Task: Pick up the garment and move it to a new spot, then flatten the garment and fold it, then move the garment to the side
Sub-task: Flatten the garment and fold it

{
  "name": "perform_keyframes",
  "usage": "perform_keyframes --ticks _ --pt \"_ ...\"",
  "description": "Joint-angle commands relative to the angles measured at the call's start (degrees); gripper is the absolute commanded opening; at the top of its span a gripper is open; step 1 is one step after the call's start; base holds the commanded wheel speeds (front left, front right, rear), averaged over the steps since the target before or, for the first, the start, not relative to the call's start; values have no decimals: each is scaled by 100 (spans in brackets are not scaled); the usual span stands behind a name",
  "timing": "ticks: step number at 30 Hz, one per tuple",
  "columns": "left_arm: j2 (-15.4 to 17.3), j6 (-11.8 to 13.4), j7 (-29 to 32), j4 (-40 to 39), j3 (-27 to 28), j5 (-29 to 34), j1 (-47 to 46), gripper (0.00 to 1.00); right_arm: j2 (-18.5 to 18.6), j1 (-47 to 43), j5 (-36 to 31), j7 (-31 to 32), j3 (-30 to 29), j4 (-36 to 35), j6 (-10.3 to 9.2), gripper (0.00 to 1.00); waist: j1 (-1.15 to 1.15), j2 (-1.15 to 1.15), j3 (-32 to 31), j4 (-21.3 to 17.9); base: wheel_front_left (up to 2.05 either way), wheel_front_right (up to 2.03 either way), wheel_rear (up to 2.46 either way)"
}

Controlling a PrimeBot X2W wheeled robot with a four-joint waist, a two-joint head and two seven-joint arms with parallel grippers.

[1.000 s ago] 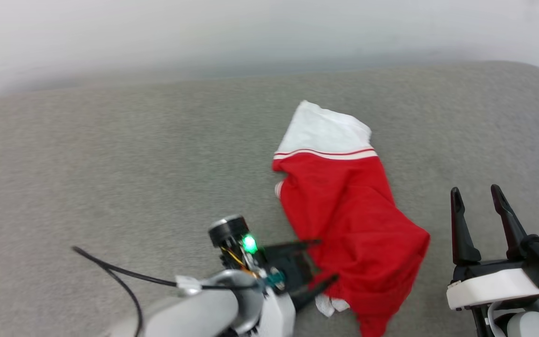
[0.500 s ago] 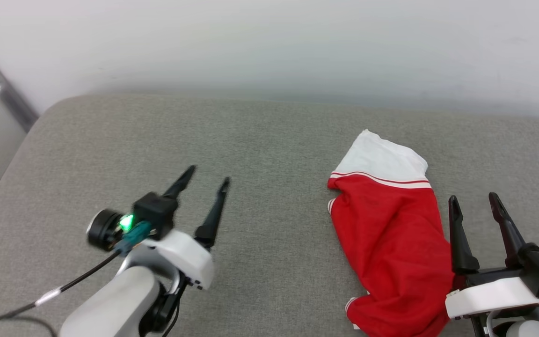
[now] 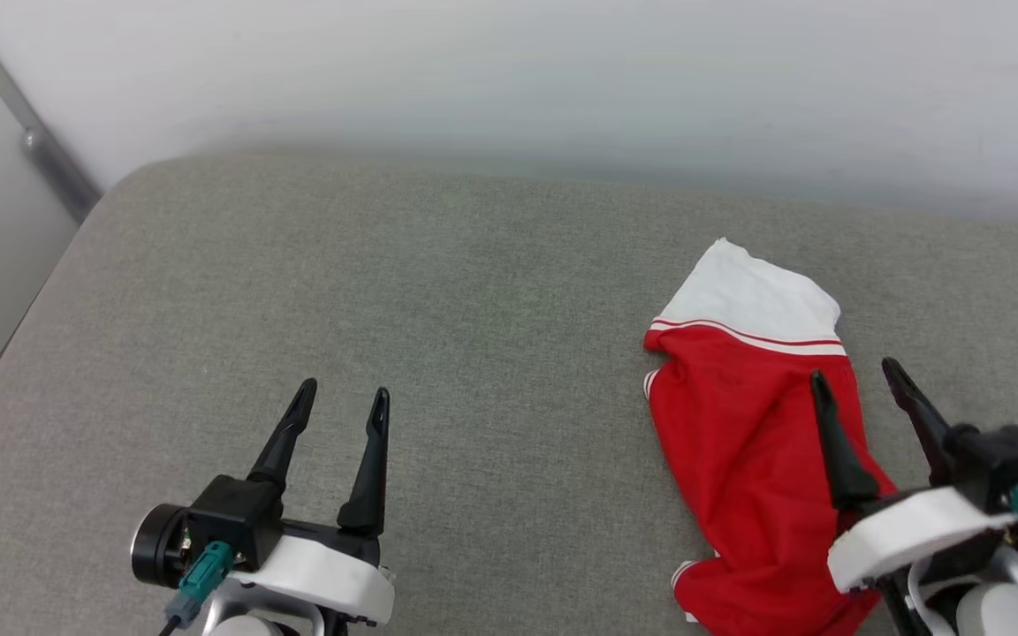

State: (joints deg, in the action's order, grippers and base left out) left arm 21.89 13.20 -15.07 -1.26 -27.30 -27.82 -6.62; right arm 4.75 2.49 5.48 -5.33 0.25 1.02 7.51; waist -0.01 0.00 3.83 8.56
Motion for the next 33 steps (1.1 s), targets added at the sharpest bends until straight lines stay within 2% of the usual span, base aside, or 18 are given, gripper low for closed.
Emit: perform_keyframes --ticks 1,4,8,11,14,16,19,28,29,30,33 --pt "-59 -73 -14 -8 51 94 8 100 188 180 158 385 116 -62 -4 100 1 0 99 101 0 0 0" --pt "-206 -249 -14 30 157 267 -63 100 819 520 391 1804 647 -225 -5 100 1 0 258 251 0 0 0" --pt "-447 -471 -14 118 268 434 -169 100 1632 1152 1015 4003 1233 -417 -4 100 1 0 515 522 0 0 0" --pt "-648 -623 -15 202 346 537 -244 100 2025 1672 1449 5356 1606 -407 -4 100 1 0 678 745 0 0 0" --pt "-844 -782 -14 301 411 640 -276 100 2234 2077 1708 6401 1904 -217 -4 100 1 0 829 993 0 0 0" --pt "-975 -882 -15 373 455 712 -317 100 2277 2318 1828 6864 2061 -33 -4 100 1 0 923 1157 0 0 0" --pt "-1148 -1039 -15 473 523 821 -338 100 2313 2559 1840 7240 2235 312 -4 100 1 0 1029 1396 0 0 0" --pt "-1533 -1382 -14 709 689 1079 -327 100 2653 2680 1776 7309 2636 1238 -5 100 1 0 1196 1891 0 0 0" --pt "-1572 -1420 -14 735 710 1115 -310 100 2662 2662 1798 7263 2675 1303 -5 44 1 0 1192 1923 0 0 0" --pt "-1606 -1450 -14 753 731 1139 -288 100 2642 2665 1840 7160 2701 1332 -5 0 1 0 1185 1940 0 0 0" --pt "-1657 -1518 -14 810 824 1224 -222 100 2527 2781 1954 6810 2714 1357 -5 0 1 0 1123 1947 0 0 0"
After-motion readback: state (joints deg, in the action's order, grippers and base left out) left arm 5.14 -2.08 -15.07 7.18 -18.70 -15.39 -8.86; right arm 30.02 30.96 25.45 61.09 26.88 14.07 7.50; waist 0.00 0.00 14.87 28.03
